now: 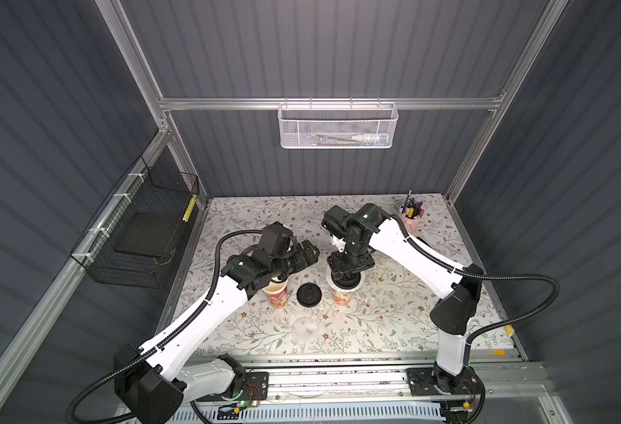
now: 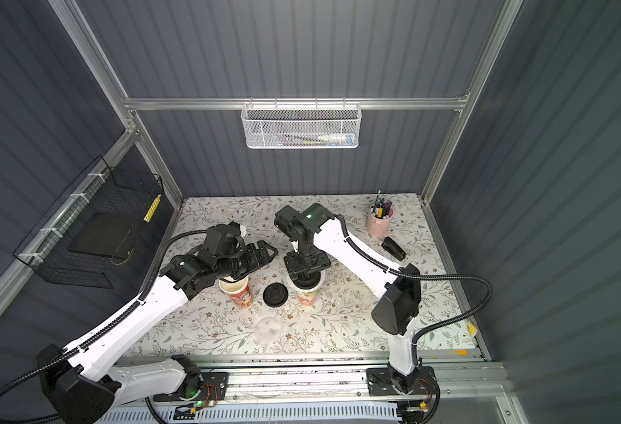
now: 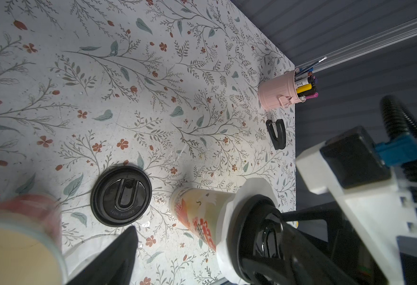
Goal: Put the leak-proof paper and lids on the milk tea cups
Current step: Secure the cup lid on the cup.
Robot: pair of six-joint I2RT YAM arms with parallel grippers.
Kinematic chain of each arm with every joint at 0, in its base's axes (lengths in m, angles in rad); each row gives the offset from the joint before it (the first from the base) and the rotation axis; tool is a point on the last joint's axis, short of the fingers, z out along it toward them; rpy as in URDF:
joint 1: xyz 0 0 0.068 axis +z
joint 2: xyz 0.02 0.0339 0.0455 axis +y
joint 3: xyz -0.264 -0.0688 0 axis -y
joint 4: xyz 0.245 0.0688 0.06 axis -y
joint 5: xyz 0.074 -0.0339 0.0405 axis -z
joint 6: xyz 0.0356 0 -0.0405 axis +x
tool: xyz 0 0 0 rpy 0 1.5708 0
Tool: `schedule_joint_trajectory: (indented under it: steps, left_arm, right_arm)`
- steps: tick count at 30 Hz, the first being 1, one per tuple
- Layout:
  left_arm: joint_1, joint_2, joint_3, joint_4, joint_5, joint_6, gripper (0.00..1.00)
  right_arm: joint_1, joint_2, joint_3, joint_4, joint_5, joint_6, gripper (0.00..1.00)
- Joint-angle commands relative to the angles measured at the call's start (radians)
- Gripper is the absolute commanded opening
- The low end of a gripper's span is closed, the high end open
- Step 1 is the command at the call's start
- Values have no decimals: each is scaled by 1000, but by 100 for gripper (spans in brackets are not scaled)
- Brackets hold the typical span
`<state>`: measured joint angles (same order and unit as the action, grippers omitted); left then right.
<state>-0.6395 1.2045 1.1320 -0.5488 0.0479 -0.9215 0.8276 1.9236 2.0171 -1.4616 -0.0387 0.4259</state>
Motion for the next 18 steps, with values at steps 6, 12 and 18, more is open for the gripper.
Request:
schedule_joint_trajectory:
  steps: [6,12,18]
  left_arm:
    - [8,-1,-2,-14,9,-5,91]
    - [9,2,-3,-15,17,-2,91]
    - [11,1,-6,-14,23,0,91]
  right_arm:
    - [5,24,-19,10,18,4,78]
    - [5,30,-38,14,38,3,79]
    - [5,35,-58,23,37,5,82]
